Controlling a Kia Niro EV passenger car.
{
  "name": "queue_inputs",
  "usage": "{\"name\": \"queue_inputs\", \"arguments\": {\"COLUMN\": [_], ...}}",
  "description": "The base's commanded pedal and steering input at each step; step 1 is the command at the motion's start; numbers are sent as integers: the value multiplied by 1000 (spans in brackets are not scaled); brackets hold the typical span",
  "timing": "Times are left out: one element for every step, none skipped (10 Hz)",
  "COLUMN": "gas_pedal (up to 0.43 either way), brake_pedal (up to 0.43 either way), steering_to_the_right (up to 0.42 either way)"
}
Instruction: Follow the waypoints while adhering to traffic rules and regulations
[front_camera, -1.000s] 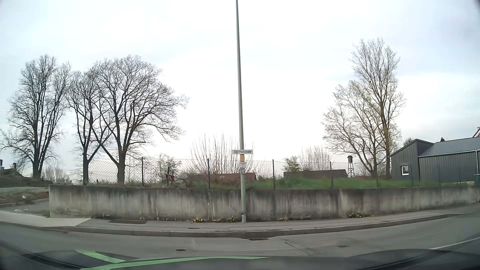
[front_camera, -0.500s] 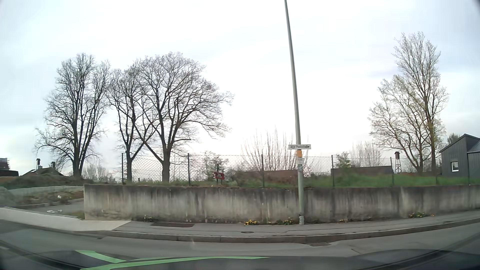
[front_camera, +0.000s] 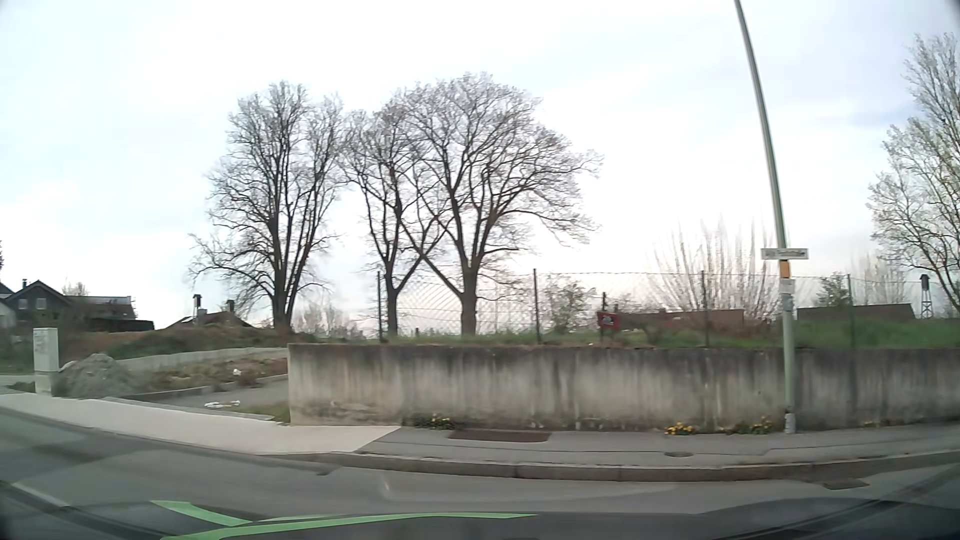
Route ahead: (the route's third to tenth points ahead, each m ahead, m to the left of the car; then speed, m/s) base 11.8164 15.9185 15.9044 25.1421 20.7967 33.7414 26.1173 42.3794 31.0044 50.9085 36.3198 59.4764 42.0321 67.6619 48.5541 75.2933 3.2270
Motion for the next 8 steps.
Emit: {"name": "queue_inputs", "arguments": {"gas_pedal": [280, 268, 268, 268, 268, 280, 280, 280], "brake_pedal": [0, 0, 0, 0, 0, 0, 0, 0], "steering_to_the_right": [-686, -685, -683, -682, -678, -666, -656, -650]}}
